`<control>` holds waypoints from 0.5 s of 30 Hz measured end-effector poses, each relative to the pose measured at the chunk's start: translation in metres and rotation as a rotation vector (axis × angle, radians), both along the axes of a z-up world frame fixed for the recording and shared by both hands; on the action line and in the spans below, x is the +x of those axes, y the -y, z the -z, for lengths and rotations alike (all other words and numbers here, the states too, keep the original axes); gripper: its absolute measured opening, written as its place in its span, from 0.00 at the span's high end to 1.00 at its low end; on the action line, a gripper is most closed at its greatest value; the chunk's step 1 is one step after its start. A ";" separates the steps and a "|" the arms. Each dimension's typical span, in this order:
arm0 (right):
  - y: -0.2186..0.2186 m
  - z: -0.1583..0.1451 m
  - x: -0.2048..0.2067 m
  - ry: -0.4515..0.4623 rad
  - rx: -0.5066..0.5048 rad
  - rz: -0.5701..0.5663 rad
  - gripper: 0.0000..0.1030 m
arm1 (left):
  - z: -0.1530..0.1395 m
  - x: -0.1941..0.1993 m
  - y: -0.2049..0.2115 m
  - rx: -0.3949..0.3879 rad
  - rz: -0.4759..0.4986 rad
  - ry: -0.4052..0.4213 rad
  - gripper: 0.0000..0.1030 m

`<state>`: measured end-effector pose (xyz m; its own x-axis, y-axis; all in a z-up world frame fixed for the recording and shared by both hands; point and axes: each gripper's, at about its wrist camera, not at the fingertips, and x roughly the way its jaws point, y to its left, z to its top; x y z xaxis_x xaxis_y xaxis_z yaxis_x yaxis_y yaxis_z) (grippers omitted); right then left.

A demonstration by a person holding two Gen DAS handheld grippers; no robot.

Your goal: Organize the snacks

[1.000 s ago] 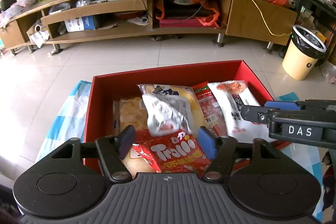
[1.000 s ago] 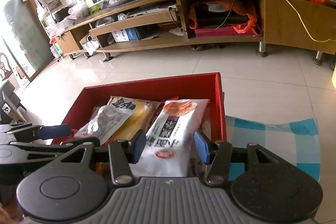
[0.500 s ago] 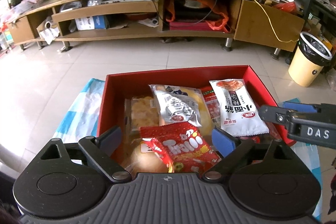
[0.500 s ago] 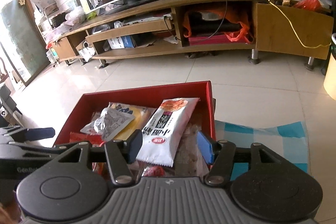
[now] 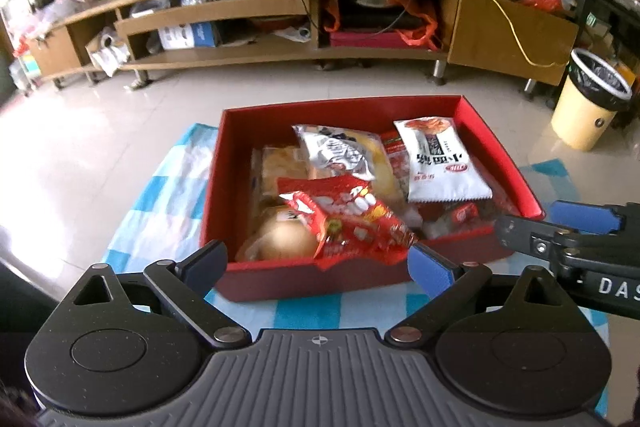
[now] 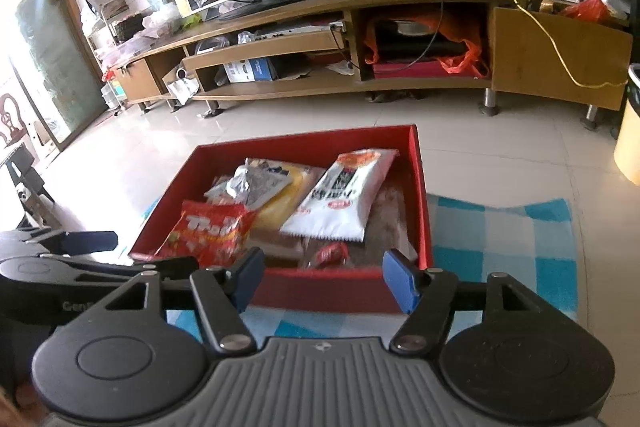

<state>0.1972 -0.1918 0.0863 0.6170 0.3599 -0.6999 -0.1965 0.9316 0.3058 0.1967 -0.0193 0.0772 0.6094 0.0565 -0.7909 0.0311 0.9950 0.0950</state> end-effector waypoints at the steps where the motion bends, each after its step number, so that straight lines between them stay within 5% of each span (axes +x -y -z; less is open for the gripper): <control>1: 0.001 0.000 -0.006 -0.003 0.008 0.005 0.37 | -0.002 -0.004 0.000 0.002 -0.004 0.012 0.04; 15: 0.010 -0.008 -0.062 -0.009 0.053 0.031 0.37 | -0.011 -0.051 0.002 -0.077 0.005 0.027 0.04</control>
<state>0.1348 -0.2021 0.0941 0.6225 0.3772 -0.6857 -0.1647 0.9197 0.3564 0.1458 -0.0209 0.0884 0.6306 -0.0067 -0.7761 0.0344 0.9992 0.0193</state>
